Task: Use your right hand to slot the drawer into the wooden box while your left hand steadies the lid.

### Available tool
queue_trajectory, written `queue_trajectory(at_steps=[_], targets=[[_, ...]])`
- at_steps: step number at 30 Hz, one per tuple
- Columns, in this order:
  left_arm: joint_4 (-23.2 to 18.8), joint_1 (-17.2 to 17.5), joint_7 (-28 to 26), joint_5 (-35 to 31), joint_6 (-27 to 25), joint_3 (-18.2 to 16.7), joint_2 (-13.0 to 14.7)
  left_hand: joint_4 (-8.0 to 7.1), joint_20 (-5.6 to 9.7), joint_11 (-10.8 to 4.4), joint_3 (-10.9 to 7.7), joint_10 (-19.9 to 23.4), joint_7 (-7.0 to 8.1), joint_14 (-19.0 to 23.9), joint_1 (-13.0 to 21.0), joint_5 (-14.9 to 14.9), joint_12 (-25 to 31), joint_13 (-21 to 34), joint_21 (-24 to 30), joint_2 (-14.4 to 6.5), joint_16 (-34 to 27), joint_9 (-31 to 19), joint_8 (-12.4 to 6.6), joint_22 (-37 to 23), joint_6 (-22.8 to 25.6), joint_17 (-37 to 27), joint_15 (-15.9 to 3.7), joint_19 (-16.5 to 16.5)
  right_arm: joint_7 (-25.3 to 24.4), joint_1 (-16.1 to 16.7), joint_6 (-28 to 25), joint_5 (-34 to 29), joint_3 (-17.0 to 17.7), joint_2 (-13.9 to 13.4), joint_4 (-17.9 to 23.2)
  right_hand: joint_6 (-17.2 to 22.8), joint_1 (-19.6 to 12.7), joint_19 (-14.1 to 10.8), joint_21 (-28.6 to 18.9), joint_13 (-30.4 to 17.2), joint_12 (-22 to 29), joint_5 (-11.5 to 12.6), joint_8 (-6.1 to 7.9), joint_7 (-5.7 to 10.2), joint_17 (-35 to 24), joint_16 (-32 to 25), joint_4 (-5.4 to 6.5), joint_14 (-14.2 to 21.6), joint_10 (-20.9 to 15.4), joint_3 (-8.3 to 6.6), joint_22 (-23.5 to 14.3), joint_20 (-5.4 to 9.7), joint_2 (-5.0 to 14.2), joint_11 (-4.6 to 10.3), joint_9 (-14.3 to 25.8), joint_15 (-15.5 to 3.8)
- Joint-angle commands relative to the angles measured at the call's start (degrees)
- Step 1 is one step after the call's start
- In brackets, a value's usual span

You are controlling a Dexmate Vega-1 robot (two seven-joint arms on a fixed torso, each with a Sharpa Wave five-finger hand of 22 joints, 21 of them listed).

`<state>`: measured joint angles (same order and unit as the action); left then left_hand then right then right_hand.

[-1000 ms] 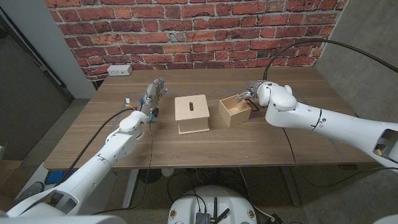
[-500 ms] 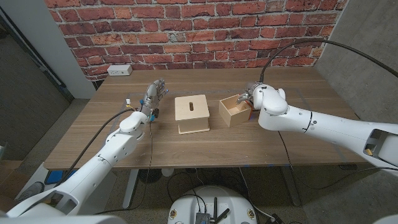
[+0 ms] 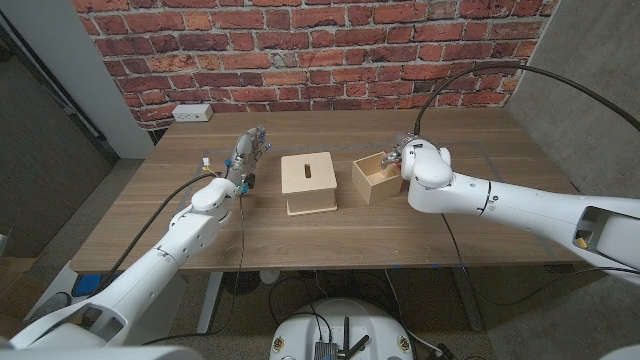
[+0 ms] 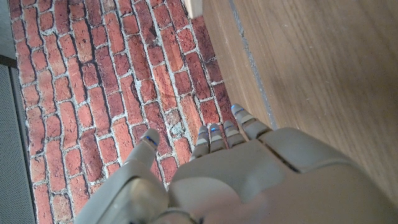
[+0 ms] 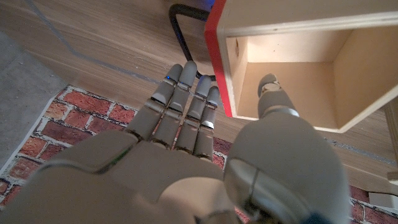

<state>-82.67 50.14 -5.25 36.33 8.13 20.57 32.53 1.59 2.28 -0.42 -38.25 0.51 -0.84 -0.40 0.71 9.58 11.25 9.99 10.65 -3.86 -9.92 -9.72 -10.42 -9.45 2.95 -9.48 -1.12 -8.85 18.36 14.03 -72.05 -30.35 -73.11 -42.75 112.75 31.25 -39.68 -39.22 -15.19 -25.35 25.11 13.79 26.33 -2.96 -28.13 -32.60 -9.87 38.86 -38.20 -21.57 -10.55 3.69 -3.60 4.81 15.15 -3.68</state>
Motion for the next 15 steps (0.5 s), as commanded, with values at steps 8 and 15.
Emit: queue_trajectory(at_steps=[8,15], targets=[[0.9,-0.5,0.7,0.3,-0.1,0.2,-0.2,0.29,3.83,0.18,-0.11,0.6,-0.04,0.4,0.3,0.3,0.1,0.3,0.4,-3.3,-0.2,-0.3,-0.06,-0.3,0.4,-0.2,-0.22,-0.5,-5.9,-1.8,-2.2,4.6,-2.6,1.5,-2.8,4.1,-3.6,-3.9,-1.8,1.1,-0.3,0.6,1.7,2.45,0.9,-0.9,0.08,4.0,-4.7,-1.29,-0.5,2.71,1.63,1.98,-0.8,-8.37],[0.9,-0.6,0.5,0.3,-0.4,0.4,-0.3,0.31,3.84,0.21,-0.11,0.7,-0.02,0.5,0.3,0.3,0.1,0.3,0.4,-3.2,-0.2,-0.3,-0.04,-0.3,0.4,-0.2,-0.24,-0.5,-7.8,-2.7,-2.6,6.5,-3.4,2.1,-4.1,6.2,-4.4,-5.2,-2.5,1.7,-0.4,0.7,2.41,3.21,1.3,-1.0,0.3,5.6,-6.8,-1.76,-0.7,3.74,2.4,2.89,-1.2,-8.39]])
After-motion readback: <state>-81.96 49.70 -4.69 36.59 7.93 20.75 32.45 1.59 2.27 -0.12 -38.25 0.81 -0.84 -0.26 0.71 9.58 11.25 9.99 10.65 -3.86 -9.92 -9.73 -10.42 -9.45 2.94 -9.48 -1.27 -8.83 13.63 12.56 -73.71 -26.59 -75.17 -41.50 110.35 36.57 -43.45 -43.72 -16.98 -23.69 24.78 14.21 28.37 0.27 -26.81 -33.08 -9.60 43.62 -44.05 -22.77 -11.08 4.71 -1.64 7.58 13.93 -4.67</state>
